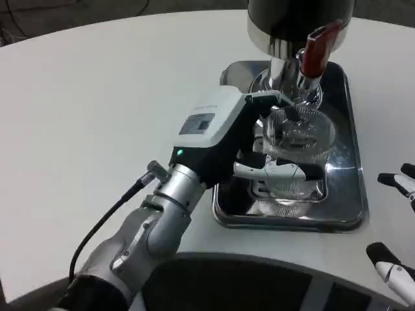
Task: Grasp the cup under the faucet to collect the drink, then remove the cup.
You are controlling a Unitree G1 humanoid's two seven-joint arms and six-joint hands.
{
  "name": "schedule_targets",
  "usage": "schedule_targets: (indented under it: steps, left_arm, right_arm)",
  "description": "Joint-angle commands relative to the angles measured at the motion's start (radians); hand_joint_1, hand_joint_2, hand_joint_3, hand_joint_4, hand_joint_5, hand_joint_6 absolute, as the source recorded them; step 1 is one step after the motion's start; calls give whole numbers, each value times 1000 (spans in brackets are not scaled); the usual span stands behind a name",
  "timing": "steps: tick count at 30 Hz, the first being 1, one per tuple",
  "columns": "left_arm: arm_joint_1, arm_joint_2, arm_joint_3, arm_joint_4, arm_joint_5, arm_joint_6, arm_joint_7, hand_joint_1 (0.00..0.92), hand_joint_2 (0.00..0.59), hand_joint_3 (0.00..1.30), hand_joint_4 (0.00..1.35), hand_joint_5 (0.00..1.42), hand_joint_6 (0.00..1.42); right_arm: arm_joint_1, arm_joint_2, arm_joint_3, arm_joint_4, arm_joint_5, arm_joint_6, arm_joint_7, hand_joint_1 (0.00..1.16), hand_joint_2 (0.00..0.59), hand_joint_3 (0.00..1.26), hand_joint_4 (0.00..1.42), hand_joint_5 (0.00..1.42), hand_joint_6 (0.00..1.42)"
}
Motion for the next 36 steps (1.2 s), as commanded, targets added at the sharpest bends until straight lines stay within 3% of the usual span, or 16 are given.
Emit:
schedule_targets:
  steps: [1, 11, 16, 21, 36]
  left_arm:
    - [9, 14, -2, -24, 11, 11, 3, 422, 21, 826, 889, 1121, 1422]
    - [23, 25, -7, -57, 22, 39, 8, 349, 43, 736, 770, 1008, 1334]
    - [33, 31, -4, -82, 35, 58, -1, 259, 72, 607, 598, 816, 1153]
    - [34, 36, -3, -94, 36, 70, -7, 209, 61, 431, 372, 562, 866]
    - [39, 40, 2, -101, 18, 69, -34, 181, 68, 384, 287, 474, 785]
  right_arm:
    - [20, -3, -12, 6, 17, -22, -12, 305, 415, 114, 0, 0, 0]
    - [35, -7, -31, 2, 46, -37, -8, 304, 415, 122, 0, 0, 0]
    - [37, -9, -36, 5, 59, -41, -7, 304, 415, 125, 0, 0, 0]
    - [30, -13, -43, 11, 73, -43, -8, 304, 415, 131, 1, 0, 0]
    - [23, -26, -38, 26, 73, -49, -15, 304, 415, 142, 1, 0, 0]
